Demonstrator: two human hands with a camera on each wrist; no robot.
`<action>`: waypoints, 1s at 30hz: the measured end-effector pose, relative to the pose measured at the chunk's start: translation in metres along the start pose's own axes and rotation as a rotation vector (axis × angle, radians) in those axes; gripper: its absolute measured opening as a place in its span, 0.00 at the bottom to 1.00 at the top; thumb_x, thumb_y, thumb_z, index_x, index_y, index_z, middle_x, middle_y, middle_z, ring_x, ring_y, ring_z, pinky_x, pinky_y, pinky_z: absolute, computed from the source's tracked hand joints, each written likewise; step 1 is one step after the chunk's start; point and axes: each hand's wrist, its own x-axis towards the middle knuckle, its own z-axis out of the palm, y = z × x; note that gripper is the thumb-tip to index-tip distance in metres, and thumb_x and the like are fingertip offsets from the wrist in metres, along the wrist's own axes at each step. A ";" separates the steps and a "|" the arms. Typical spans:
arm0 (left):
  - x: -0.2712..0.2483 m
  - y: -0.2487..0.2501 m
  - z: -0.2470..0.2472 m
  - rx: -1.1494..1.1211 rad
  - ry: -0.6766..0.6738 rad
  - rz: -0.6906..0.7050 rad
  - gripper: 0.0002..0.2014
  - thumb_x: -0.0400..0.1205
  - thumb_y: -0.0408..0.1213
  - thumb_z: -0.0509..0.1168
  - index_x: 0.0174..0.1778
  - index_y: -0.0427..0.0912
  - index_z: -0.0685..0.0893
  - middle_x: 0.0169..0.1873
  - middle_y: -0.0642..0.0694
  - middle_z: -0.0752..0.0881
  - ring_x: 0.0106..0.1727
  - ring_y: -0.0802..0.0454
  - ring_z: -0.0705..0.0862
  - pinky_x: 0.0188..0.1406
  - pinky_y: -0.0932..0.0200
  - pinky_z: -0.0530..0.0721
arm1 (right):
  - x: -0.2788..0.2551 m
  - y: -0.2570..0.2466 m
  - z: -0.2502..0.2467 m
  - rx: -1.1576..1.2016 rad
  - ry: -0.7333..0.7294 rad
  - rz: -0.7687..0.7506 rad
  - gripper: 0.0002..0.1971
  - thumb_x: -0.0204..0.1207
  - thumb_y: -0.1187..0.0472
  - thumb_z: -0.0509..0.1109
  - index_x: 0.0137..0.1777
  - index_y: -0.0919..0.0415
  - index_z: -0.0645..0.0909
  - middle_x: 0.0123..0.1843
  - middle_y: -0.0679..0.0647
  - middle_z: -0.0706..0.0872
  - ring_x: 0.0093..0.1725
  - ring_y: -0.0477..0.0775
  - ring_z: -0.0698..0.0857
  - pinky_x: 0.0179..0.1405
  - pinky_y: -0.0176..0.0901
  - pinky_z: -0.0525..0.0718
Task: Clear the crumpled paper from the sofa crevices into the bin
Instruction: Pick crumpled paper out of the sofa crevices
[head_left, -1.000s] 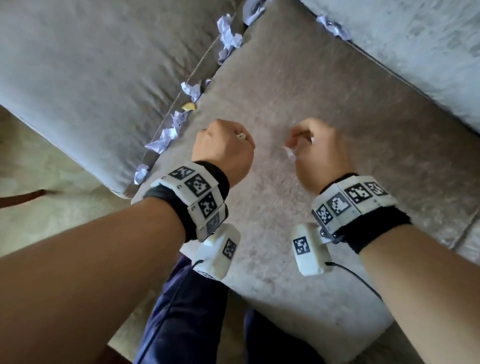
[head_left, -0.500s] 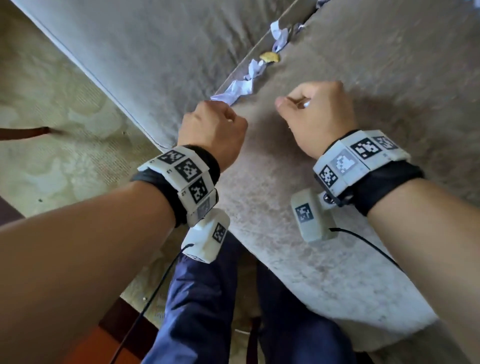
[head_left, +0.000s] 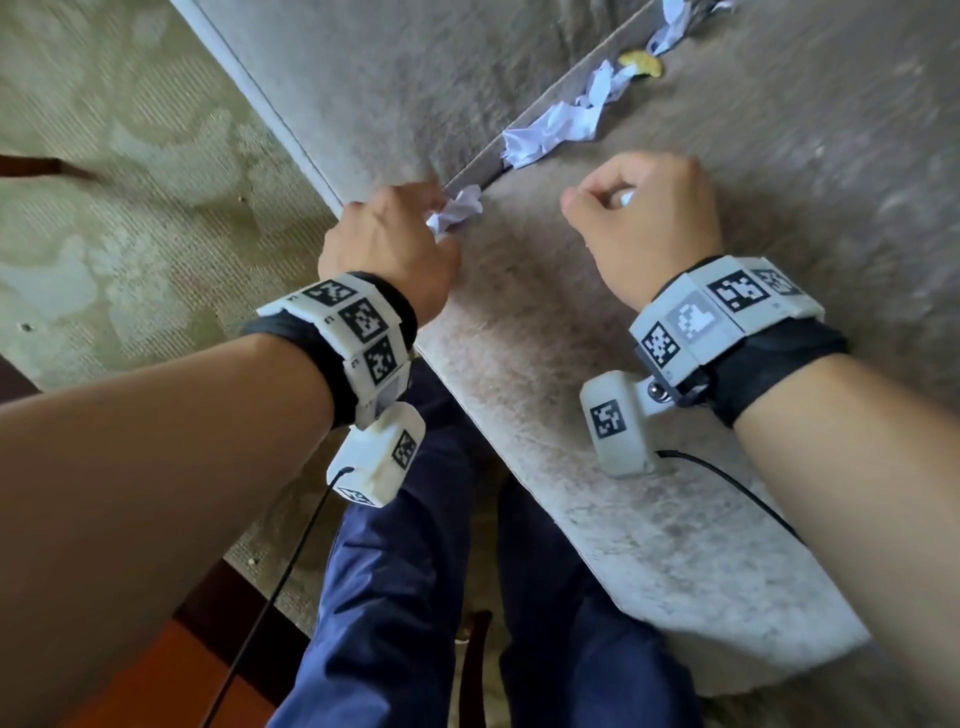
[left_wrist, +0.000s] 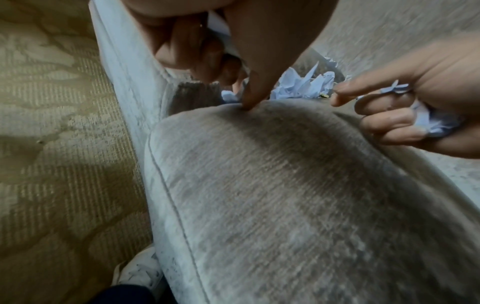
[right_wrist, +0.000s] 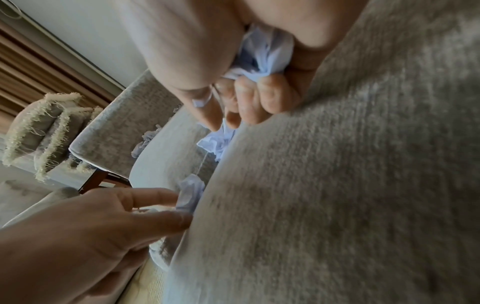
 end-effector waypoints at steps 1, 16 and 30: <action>0.001 -0.001 0.001 -0.024 -0.001 0.007 0.15 0.82 0.58 0.65 0.61 0.60 0.87 0.53 0.47 0.90 0.51 0.41 0.88 0.48 0.54 0.84 | -0.001 0.001 0.002 0.001 0.001 0.005 0.07 0.75 0.53 0.72 0.45 0.55 0.88 0.31 0.45 0.82 0.36 0.48 0.83 0.38 0.36 0.77; 0.013 0.001 0.001 -0.038 -0.040 0.136 0.13 0.88 0.44 0.54 0.55 0.40 0.79 0.36 0.46 0.81 0.35 0.45 0.77 0.30 0.55 0.67 | 0.015 -0.017 0.007 0.019 0.085 0.025 0.10 0.72 0.52 0.72 0.51 0.53 0.86 0.40 0.46 0.83 0.44 0.53 0.85 0.48 0.45 0.83; 0.036 0.010 -0.027 -0.235 -0.025 0.176 0.10 0.85 0.37 0.57 0.54 0.50 0.83 0.38 0.48 0.88 0.34 0.51 0.83 0.25 0.61 0.75 | 0.029 -0.029 0.012 -0.097 0.013 0.081 0.22 0.71 0.49 0.75 0.66 0.45 0.80 0.60 0.49 0.87 0.60 0.58 0.83 0.58 0.46 0.80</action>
